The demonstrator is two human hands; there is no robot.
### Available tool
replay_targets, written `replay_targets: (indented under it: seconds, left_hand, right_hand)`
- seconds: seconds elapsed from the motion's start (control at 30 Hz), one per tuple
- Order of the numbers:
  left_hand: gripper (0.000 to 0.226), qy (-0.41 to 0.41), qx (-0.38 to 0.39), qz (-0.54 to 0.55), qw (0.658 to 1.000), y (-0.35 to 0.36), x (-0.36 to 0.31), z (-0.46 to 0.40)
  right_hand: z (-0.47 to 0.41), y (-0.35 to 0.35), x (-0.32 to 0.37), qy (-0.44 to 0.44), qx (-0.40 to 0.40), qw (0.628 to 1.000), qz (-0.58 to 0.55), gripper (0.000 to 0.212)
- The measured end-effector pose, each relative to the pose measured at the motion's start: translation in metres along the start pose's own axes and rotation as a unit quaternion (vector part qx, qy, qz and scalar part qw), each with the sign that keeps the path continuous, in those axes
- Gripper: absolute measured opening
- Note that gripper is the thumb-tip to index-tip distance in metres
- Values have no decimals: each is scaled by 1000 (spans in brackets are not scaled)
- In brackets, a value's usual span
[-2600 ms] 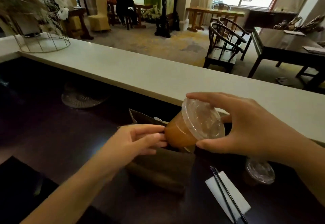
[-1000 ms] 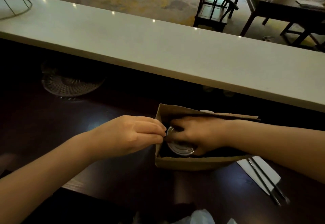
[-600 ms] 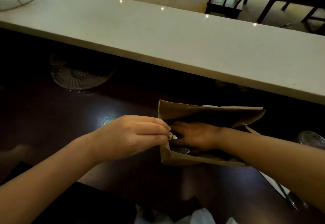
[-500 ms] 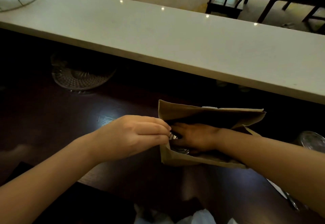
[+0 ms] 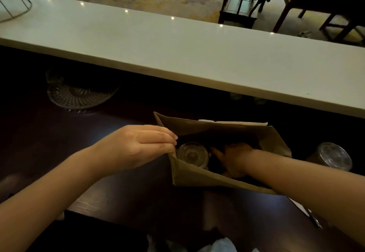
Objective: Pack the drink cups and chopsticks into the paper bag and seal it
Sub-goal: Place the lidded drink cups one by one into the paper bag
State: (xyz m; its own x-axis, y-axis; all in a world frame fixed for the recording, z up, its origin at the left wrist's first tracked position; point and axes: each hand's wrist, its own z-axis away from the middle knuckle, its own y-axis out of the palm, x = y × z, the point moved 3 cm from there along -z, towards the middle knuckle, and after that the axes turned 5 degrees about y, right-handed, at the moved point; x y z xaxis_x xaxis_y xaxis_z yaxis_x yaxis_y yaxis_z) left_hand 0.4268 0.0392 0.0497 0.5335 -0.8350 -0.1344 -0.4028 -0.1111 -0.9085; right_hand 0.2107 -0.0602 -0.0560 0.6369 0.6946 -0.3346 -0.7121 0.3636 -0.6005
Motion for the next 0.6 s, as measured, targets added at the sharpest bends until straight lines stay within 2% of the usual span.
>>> replay_targets:
  seconds: [0.07, 0.17, 0.3, 0.4, 0.47, 0.53, 0.6]
  left_hand:
    - [16, 1, 2, -5, 1000, -1, 2, -2]
    - [17, 1, 10, -15, 1000, -3, 7, -3]
    - [19, 11, 13, -9, 1000, 2, 4, -11]
    - [22, 15, 10, -20, 1000, 6, 1, -16]
    - [24, 13, 5, -39, 999, 7, 1, -20]
    - [25, 3, 3, -59, 998, 7, 2, -24]
    - [26, -14, 9, -71, 997, 7, 3, -28]
  right_hand:
    - [9, 7, -5, 41, 43, 997, 41, 75]
    - [31, 12, -15, 47, 101, 992, 62, 51]
    - [43, 22, -32, 23, 57, 997, 50, 36]
    - [54, 23, -31, 33, 55, 993, 103, 40]
    - [73, 13, -30, 14, -6, 994, 109, 43]
    - [96, -1, -33, -34, -141, 987, 68, 37]
    - [121, -12, -39, -85, -305, 949, 8, 26]
